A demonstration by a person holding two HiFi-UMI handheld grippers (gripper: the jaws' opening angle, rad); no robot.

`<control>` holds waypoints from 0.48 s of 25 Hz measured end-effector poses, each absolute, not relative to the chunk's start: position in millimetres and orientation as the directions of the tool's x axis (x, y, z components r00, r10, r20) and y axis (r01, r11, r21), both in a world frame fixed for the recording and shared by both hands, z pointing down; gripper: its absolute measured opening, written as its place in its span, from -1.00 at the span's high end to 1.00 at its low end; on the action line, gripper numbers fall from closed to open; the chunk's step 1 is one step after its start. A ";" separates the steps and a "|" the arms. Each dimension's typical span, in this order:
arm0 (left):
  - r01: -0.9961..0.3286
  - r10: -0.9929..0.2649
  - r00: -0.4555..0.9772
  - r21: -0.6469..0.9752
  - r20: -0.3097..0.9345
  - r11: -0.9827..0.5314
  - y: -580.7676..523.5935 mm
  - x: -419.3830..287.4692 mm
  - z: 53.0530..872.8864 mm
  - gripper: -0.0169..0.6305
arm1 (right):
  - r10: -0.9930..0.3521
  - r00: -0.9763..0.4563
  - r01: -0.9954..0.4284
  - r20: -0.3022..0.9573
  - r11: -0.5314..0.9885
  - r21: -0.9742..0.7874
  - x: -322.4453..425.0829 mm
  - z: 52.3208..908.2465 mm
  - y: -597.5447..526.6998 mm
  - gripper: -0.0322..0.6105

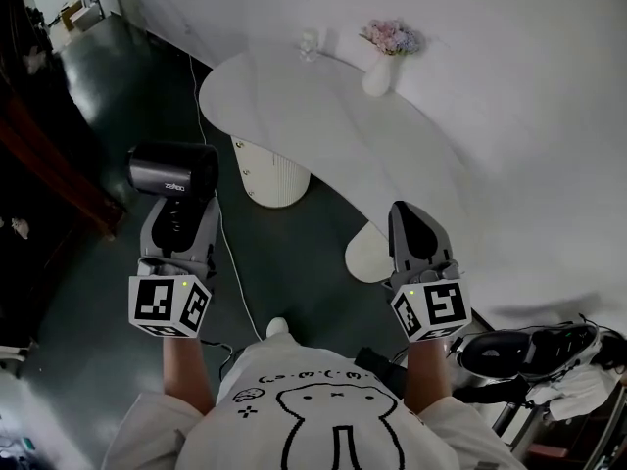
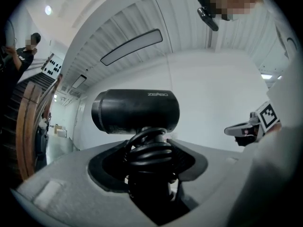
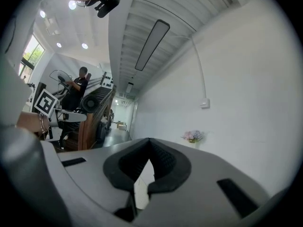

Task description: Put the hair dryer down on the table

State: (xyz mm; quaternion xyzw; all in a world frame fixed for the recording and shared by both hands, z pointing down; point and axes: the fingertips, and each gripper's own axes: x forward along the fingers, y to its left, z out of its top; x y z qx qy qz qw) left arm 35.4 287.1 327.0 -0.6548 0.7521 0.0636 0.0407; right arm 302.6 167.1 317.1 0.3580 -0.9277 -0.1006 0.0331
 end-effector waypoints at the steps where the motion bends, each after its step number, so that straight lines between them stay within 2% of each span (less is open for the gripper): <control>1: -0.990 -0.979 -0.142 0.041 -0.144 0.137 283.7 23.7 327.0 0.20 | -0.669 -0.744 -0.655 -0.011 0.725 0.214 289.9 317.1 163.7 0.91; 7: -0.988 -0.978 -0.151 0.037 -0.146 0.147 263.1 -23.9 324.1 0.20 | -0.633 -0.774 -0.616 -0.004 0.752 0.234 223.8 318.3 148.6 0.91; 12: -0.990 -0.981 -0.143 0.030 -0.129 0.140 250.2 -38.1 331.6 0.20 | -0.621 -0.784 -0.603 0.005 0.762 0.236 201.6 320.1 132.4 0.91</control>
